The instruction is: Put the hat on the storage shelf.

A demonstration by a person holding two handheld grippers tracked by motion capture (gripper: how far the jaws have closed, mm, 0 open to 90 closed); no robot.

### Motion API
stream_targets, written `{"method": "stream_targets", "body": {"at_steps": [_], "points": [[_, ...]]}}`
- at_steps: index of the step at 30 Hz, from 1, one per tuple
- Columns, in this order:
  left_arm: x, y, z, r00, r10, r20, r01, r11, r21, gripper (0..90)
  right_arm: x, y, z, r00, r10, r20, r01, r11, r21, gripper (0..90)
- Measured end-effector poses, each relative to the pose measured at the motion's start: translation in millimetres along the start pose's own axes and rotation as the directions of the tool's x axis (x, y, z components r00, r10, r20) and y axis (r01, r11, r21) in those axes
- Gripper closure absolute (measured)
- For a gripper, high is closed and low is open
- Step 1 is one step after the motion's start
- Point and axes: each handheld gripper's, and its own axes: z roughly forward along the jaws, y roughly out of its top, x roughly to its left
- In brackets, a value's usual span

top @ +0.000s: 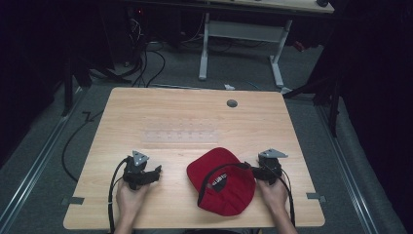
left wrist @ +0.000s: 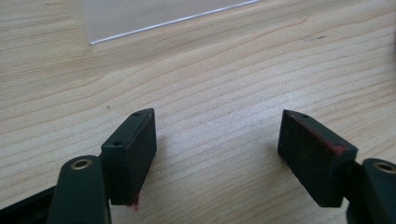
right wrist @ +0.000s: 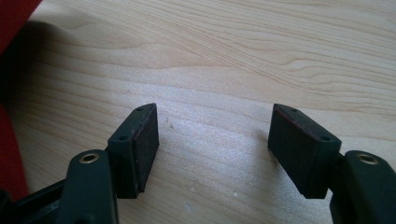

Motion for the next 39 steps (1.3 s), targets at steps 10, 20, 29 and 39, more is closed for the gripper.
{"method": "stream_targets", "body": {"at_steps": [10, 20, 29, 39], "points": [[-0.2, -0.1, -0.3, 1.0000, 0.002, 0.003, -0.002, 1.0000, 0.005, 27.6, 0.0, 0.1, 0.1, 1.0000, 0.003, 0.000, -0.003, 1.000, 0.001, 33.7], [-0.2, -0.1, -0.3, 1.0000, 0.003, 0.003, -0.003, 1.0000, 0.006, 27.5, -2.8, -0.1, -0.3, 0.9996, 0.021, -0.017, -0.021, 1.000, -0.005, 33.8], [-0.9, -0.5, -0.4, 1.0000, 0.003, 0.009, -0.003, 1.0000, 0.005, 27.5, -6.1, -0.7, -3.2, 0.9991, 0.031, -0.030, -0.031, 1.000, 0.000, 36.2], [-1.1, -0.5, -0.4, 1.0000, 0.003, 0.009, -0.003, 1.0000, 0.006, 27.4, -18.7, -4.5, -19.4, 0.9949, 0.095, -0.033, -0.097, 0.995, -0.033, 38.1]]}}
